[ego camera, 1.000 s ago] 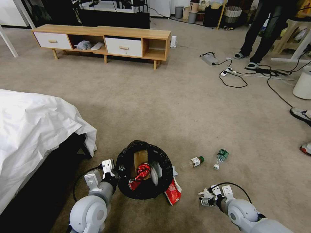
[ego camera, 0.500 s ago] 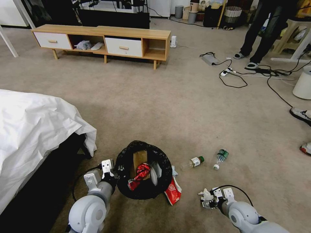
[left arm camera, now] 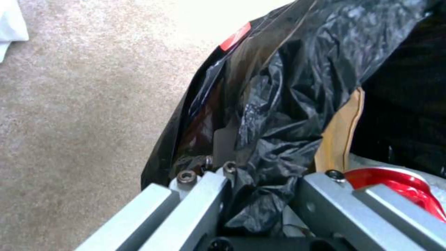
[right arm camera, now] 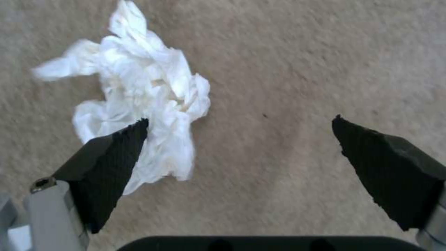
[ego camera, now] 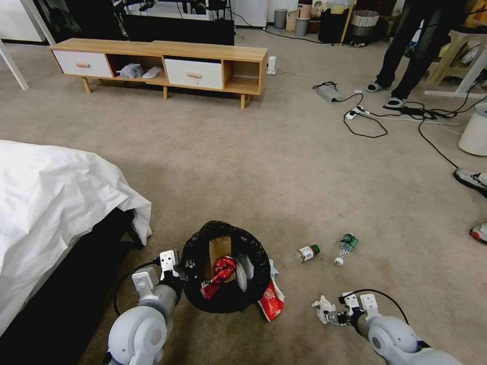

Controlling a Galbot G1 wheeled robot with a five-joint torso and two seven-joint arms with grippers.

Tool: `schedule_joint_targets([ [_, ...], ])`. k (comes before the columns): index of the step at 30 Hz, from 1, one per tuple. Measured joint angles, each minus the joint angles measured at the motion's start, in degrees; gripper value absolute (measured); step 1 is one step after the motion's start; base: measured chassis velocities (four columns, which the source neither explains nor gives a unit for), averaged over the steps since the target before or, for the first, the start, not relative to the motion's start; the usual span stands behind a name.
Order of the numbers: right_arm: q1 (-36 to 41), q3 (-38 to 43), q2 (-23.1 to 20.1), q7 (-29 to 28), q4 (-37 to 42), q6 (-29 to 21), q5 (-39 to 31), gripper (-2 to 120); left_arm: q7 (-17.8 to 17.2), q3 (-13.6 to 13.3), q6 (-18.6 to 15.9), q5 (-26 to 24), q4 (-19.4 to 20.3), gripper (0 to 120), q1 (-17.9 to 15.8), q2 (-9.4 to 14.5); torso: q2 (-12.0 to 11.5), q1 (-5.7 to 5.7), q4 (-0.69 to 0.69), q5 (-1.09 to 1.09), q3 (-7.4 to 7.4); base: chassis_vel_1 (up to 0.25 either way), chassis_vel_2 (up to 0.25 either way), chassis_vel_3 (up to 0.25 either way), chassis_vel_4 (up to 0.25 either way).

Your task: Pick up the trash bin and place the garbage on the floor into it.

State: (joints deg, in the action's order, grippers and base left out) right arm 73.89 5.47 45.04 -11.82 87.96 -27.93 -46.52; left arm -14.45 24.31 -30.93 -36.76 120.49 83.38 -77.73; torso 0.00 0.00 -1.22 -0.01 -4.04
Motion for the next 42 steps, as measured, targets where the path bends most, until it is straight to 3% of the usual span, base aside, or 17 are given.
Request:
schedule_joint_targets([
  [32, -0.3, -0.4, 0.4, -0.5, 2.1, 0.6, -0.1, 100, 0.2, -0.1, 0.0, 0.8, 1.1, 0, 1.0, 0.1, 0.0, 0.00, 0.01, 0.00, 0.00, 0.000, 0.000, 0.000, 0.000],
  [42, -1.3, -1.0, 2.7, -0.1, -0.6, 0.8, 0.3, 100, 0.2, 0.0, 0.0, 1.0, 1.0, 0, 1.1, 0.0, 0.0, 0.00, 0.01, 0.00, 0.00, 0.000, 0.000, 0.000, 0.000],
])
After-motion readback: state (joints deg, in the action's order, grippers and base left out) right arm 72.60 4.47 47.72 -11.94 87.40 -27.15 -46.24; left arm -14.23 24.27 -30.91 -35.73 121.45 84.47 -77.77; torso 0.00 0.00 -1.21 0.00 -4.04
